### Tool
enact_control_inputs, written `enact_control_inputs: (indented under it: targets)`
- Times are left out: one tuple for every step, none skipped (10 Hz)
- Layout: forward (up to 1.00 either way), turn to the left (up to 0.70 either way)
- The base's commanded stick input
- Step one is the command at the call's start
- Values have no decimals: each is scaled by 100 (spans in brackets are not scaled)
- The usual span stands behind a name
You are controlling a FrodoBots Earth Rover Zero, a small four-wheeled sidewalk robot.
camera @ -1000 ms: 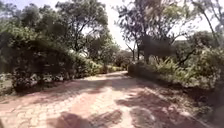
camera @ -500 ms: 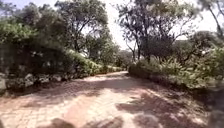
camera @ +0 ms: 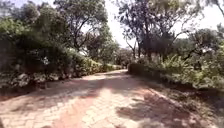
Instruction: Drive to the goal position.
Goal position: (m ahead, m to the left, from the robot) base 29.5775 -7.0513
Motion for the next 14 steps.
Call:
enact_control_inputs:
  targets:
    - [50, 0]
    - [50, 0]
    - [50, 0]
    - [50, 0]
    - [50, 0]
    - [50, 0]
    - [50, 0]
    - [50, 0]
    - [50, 0]
    - [50, 0]
    - [50, 0]
    - [50, 0]
    - [50, 0]
    - [50, 0]
